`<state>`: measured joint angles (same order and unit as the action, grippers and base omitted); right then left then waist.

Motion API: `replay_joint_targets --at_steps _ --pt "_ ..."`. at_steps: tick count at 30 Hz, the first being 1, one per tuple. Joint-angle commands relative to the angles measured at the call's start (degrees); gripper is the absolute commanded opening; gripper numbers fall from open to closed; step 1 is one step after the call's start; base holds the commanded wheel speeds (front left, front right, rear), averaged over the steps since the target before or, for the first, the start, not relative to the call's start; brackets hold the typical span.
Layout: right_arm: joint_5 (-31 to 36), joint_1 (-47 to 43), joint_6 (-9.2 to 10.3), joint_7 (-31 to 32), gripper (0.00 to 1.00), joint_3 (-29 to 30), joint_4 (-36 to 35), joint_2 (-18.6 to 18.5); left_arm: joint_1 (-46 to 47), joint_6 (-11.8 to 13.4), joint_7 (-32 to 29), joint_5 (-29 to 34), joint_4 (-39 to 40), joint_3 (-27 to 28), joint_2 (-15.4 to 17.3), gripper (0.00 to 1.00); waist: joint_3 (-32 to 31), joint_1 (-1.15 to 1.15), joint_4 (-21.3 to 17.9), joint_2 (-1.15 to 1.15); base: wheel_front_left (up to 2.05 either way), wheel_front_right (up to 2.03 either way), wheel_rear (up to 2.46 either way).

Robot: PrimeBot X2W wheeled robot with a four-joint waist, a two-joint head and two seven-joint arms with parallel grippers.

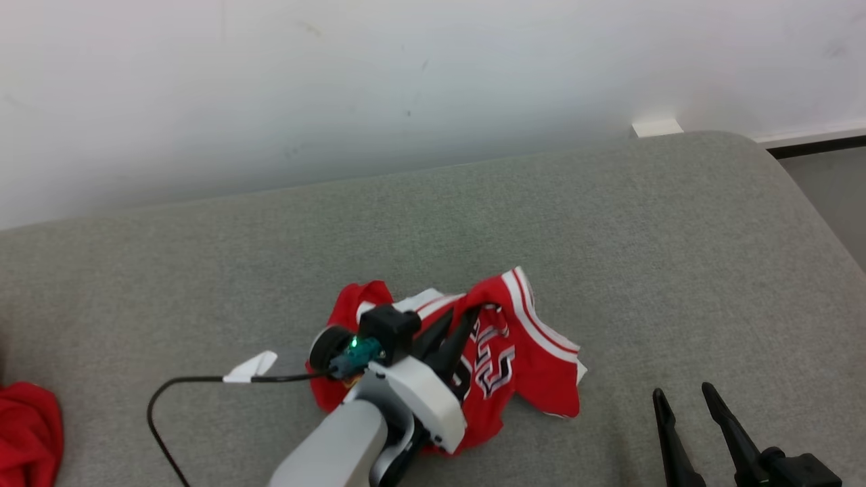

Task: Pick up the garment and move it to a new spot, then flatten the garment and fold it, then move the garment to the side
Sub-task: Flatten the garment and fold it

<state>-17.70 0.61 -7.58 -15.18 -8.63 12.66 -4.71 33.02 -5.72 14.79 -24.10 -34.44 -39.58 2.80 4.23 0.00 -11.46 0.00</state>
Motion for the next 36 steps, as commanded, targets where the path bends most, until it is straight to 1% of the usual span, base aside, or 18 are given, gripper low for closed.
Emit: replay_joint_targets --at_steps 1,3,6,7,8,12,18,19,21,23,26,29,31,34,36 --pt "0.0 -0.7 0.16 0.1 1.00 0.4 0.0 0.0 1.0 0.5 0.4 0.0 1.8 0.7 0.2 0.00 -0.6 0.00 0.7 0.00 0.00 0.00 0.00" --pt "0.1 -0.9 0.16 0.0 1.00 0.7 0.1 -0.2 1.1 1.1 0.4 0.9 6.5 2.6 0.4 0.00 -1.1 0.00 1.3 0.00 0.00 0.00 0.00" --pt "0.1 -1.5 0.16 0.1 1.00 0.9 0.2 -0.4 -0.5 1.4 0.4 1.4 13.4 5.4 2.1 0.00 -2.3 0.00 2.1 0.00 0.00 0.00 0.00" --pt "0.1 -1.5 0.16 0.1 1.00 0.9 0.2 -0.4 -0.5 1.4 0.4 1.4 13.4 5.4 2.1 0.00 -2.3 0.00 2.1 0.00 0.00 0.00 0.00" --pt "0.1 -2.0 0.16 0.0 1.00 0.9 0.3 -0.6 -1.5 1.2 0.4 0.9 17.5 7.0 3.2 0.00 -3.3 0.00 2.7 0.00 0.00 0.00 0.00" --pt "0.0 -2.2 0.16 0.1 1.00 1.0 0.3 -1.0 -2.4 0.7 -0.6 -0.9 25.9 9.2 6.2 0.00 -4.5 0.00 3.5 0.00 0.00 0.00 0.00" --pt "-0.1 -2.8 0.16 0.1 1.00 0.9 0.2 -1.1 -4.7 1.3 -7.0 -4.8 39.9 12.4 11.3 0.00 -5.8 0.00 3.9 0.00 0.00 0.00 0.00" --pt "-0.1 -2.8 0.16 0.1 1.00 0.9 0.2 -1.1 -4.7 1.3 -7.0 -4.8 39.9 12.4 11.3 0.00 -5.8 0.00 3.9 0.00 0.00 0.00 0.00" --pt "-0.2 -2.9 0.16 0.1 1.00 0.8 0.2 -1.1 -5.7 1.9 -9.9 -6.0 44.6 13.5 13.2 0.00 -6.0 0.00 3.7 0.00 0.00 0.00 0.00" --pt "-0.3 -2.9 0.16 0.1 1.00 0.8 0.0 -0.9 -6.9 2.4 -12.8 -8.2 48.8 14.4 14.5 0.00 -6.1 0.00 3.4 0.00 0.00 0.00 0.00" --pt "-0.4 -2.9 0.16 0.1 1.00 0.7 -0.1 -0.6 -8.5 2.6 -16.9 -12.3 53.9 15.5 15.9 0.00 -5.9 0.00 2.8 0.00 0.00 0.00 0.00" --pt "-0.5 -2.3 0.16 0.1 1.00 0.6 -0.1 -0.2 -9.4 2.9 -19.8 -15.2 56.2 16.4 17.1 0.00 -5.3 0.00 1.7 0.00 0.00 0.00 0.00" --pt "-0.7 -1.8 0.16 0.1 1.00 0.7 -0.2 0.0 -10.1 2.7 -21.1 -17.1 56.3 15.8 16.8 0.00 -4.9 0.00 0.7 0.00 0.00 0.00 0.00" --pt "-0.7 -1.1 0.16 0.1 1.00 0.5 -0.1 0.2 -10.5 2.0 -22.3 -19.7 54.5 15.0 16.3 0.00 -4.1 0.00 -1.1 0.00 0.00 0.00 0.00" --pt "-0.7 -0.5 0.16 0.1 1.00 0.4 -0.1 0.3 -9.9 1.2 -22.2 -20.9 51.8 14.4 15.8 0.00 -3.5 0.00 -2.3 0.00 0.00 0.00 0.00"
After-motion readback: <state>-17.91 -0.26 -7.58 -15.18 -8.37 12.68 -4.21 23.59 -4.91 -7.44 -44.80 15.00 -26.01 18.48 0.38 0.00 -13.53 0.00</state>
